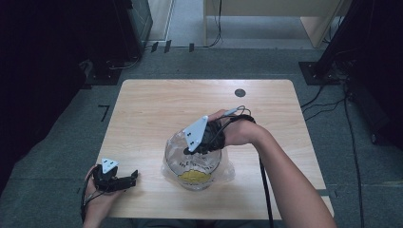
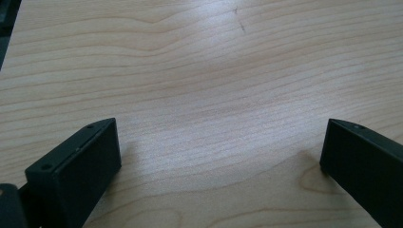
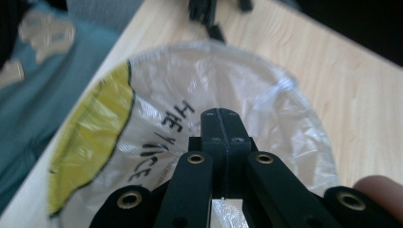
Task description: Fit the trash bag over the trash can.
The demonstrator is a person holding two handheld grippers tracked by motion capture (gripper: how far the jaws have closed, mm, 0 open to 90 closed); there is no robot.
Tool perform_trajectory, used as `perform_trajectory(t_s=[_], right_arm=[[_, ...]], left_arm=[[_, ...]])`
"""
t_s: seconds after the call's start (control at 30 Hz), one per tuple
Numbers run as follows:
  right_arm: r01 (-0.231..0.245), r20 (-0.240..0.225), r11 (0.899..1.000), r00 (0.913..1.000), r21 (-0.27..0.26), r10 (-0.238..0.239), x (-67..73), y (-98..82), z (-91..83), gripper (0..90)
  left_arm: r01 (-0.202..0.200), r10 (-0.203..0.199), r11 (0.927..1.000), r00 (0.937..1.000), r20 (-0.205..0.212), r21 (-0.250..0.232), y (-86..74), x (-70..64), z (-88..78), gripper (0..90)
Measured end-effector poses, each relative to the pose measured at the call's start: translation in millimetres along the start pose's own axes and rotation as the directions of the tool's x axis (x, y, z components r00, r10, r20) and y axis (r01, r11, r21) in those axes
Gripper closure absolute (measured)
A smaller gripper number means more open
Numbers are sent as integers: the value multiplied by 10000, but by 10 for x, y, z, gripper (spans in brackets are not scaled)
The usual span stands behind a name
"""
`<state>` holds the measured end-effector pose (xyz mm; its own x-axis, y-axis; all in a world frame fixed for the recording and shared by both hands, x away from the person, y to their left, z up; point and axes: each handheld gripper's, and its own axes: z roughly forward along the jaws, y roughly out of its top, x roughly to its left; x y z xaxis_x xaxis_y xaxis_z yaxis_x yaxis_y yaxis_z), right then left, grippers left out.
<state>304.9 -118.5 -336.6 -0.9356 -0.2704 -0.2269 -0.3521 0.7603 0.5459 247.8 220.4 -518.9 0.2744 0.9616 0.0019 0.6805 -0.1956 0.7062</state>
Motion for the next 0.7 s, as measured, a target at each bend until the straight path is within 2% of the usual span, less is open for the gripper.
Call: perform_trajectory(t_s=[0.1,0.17,0.33,0.57,0.6,0.7], right_arm=[[333,-429,9968,9986,726,-303,-25,38,149,900],[580,-640,9896,9967,1314,-499,-28,67,267,900],[1345,-1198,9569,9871,2573,-1065,-17,130,577,900],[2001,-1930,9146,9714,3514,-1383,21,124,954,900],[2077,-2061,9135,9683,3497,-1413,20,120,1001,900],[2107,-2415,9191,9613,3330,-1329,41,110,1132,900]], left_arm=[[-3,3,10000,10000,0,5,0,0,0,0],[-1,1,10000,10000,0,7,0,0,0,0],[-32,32,10000,10000,41,5,0,-2,-1,0],[-72,72,10000,10000,59,7,0,-1,-1,0],[-71,71,10000,10000,61,7,0,-1,-1,0],[-73,73,10000,10000,63,5,0,-1,-1,0]])
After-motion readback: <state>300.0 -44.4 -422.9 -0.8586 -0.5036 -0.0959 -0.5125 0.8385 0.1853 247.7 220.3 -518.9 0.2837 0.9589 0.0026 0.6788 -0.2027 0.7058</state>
